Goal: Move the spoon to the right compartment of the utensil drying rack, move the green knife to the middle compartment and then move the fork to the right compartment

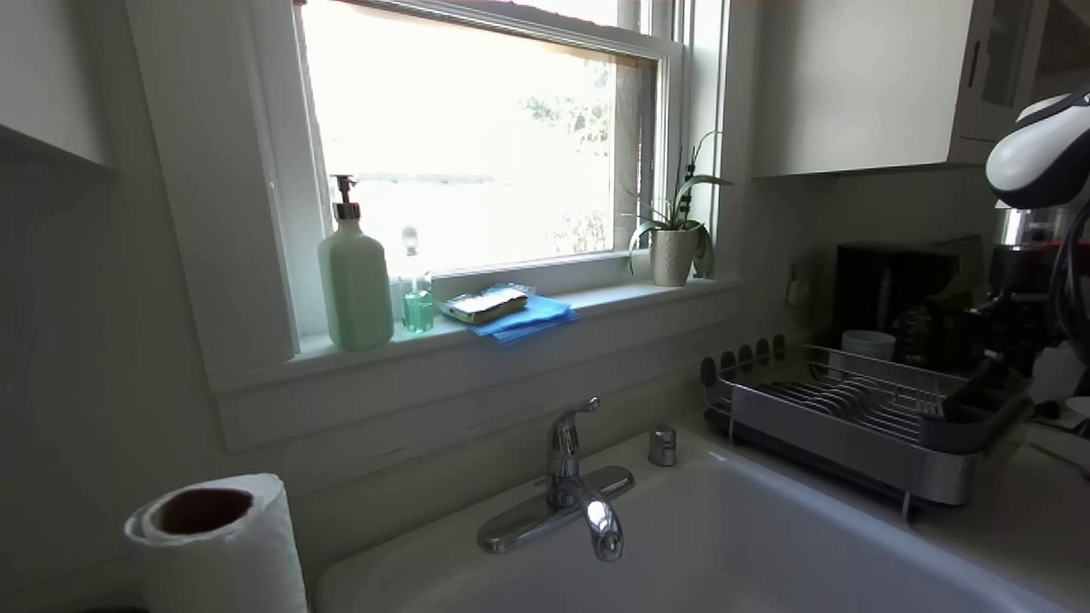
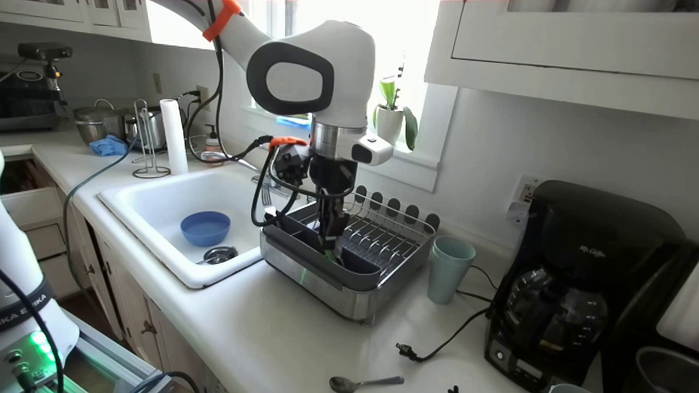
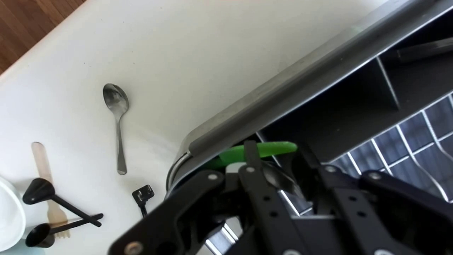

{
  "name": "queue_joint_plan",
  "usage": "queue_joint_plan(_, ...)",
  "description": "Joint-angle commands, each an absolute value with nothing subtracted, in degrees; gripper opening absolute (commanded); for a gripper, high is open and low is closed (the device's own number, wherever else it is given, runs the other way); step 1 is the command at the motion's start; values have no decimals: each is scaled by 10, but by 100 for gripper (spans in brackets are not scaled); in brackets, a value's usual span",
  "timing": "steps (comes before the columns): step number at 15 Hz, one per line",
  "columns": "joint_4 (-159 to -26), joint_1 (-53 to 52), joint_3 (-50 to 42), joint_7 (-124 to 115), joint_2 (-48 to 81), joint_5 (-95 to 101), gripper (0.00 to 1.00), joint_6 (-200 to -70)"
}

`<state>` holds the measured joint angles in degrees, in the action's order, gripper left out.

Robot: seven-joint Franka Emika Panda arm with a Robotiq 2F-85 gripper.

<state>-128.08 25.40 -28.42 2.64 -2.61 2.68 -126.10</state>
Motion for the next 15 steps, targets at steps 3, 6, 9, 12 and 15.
queue_joint_plan(3,-1276,258,-279,47,-23,17,69,-1249)
queue_joint_plan(6,-1278,255,-275,67,-23,20,89,-1249)
queue_joint_plan(9,-1279,253,-270,84,-26,29,85,-1251)
queue_joint_plan(12,-1280,251,-264,103,-27,45,68,-1246)
queue_joint_plan(15,-1281,249,-258,119,-28,70,69,-1245)
